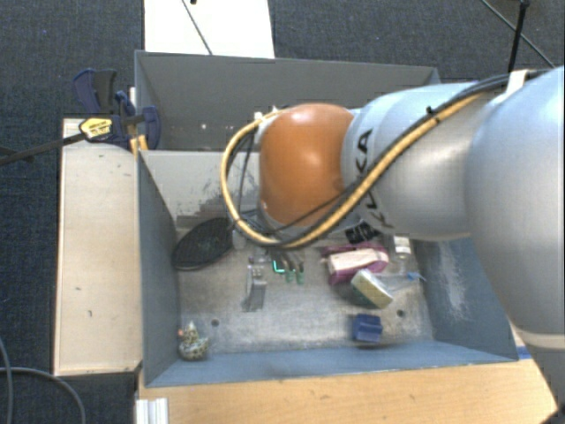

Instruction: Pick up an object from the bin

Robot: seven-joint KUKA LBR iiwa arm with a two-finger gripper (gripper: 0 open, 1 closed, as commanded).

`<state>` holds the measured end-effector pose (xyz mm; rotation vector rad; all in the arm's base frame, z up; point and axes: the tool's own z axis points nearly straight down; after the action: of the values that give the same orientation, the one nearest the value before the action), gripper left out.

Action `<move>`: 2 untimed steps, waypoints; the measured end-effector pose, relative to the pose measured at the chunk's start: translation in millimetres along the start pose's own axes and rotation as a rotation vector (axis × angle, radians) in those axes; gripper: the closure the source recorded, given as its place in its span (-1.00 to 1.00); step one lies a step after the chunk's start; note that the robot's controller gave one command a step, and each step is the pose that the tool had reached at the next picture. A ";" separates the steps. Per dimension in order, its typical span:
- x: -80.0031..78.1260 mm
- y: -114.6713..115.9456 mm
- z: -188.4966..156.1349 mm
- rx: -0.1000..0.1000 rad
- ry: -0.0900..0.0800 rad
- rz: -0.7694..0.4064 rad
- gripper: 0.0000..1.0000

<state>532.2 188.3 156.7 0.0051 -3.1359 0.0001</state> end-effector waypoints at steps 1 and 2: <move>-59.8 52.0 80.6 -0.012 -0.025 0.065 -1.00; -58.5 50.0 77.7 -0.009 -0.021 0.069 1.00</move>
Offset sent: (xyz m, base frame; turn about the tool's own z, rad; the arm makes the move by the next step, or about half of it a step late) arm 0.0539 0.0479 -0.0835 0.0673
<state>590.1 238.5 78.7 -0.1044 -3.1546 -0.0145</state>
